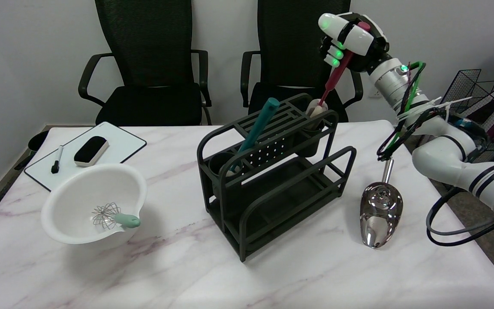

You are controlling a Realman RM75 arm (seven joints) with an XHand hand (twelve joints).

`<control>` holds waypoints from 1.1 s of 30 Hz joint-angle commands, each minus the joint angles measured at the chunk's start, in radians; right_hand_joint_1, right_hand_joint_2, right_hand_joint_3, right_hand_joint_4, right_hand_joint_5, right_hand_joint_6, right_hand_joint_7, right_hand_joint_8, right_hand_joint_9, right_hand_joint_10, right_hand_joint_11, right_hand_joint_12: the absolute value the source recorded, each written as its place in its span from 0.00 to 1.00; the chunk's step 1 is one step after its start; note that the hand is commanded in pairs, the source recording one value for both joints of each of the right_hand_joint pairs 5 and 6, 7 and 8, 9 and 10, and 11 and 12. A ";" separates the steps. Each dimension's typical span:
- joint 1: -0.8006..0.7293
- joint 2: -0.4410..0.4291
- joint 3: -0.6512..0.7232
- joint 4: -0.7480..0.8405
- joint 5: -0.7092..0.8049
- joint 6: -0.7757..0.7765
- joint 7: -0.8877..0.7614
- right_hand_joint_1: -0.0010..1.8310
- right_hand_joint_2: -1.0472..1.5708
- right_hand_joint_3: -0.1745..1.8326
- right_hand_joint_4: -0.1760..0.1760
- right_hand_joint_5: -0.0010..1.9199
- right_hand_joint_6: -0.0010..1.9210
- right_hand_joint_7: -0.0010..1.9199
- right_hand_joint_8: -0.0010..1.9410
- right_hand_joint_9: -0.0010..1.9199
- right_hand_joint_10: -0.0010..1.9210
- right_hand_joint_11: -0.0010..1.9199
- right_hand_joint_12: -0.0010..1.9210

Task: Place the pink sponge bottle brush into the kitchen storage rack.

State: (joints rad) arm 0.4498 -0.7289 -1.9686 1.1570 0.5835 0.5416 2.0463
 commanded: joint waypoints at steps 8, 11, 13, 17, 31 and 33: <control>0.008 -0.043 -0.036 -0.037 -0.001 0.005 0.002 0.63 0.88 0.33 0.50 1.00 1.00 1.00 0.99 1.00 1.00 1.00 1.00; 0.008 -0.050 -0.041 -0.044 -0.001 0.006 0.002 0.63 0.88 0.33 0.50 1.00 1.00 1.00 0.99 1.00 1.00 1.00 1.00; 0.007 -0.052 -0.042 -0.047 -0.001 0.006 0.002 0.63 0.88 0.33 0.50 1.00 1.00 1.00 0.99 1.00 1.00 1.00 1.00; 0.006 -0.055 -0.041 -0.053 -0.001 0.005 -0.004 0.63 0.88 0.32 0.50 1.00 1.00 1.00 0.99 1.00 1.00 1.00 1.00; 0.008 -0.071 -0.047 -0.064 -0.001 0.035 0.002 0.57 0.89 0.35 0.50 1.00 1.00 1.00 0.99 0.99 0.99 0.93 0.93; 0.009 -0.072 -0.047 -0.065 -0.001 0.039 0.002 0.57 0.77 0.42 0.50 0.94 0.94 0.95 0.94 0.92 0.92 0.84 0.84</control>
State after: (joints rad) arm 0.4571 -0.7826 -2.0090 1.1108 0.5827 0.5508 2.0462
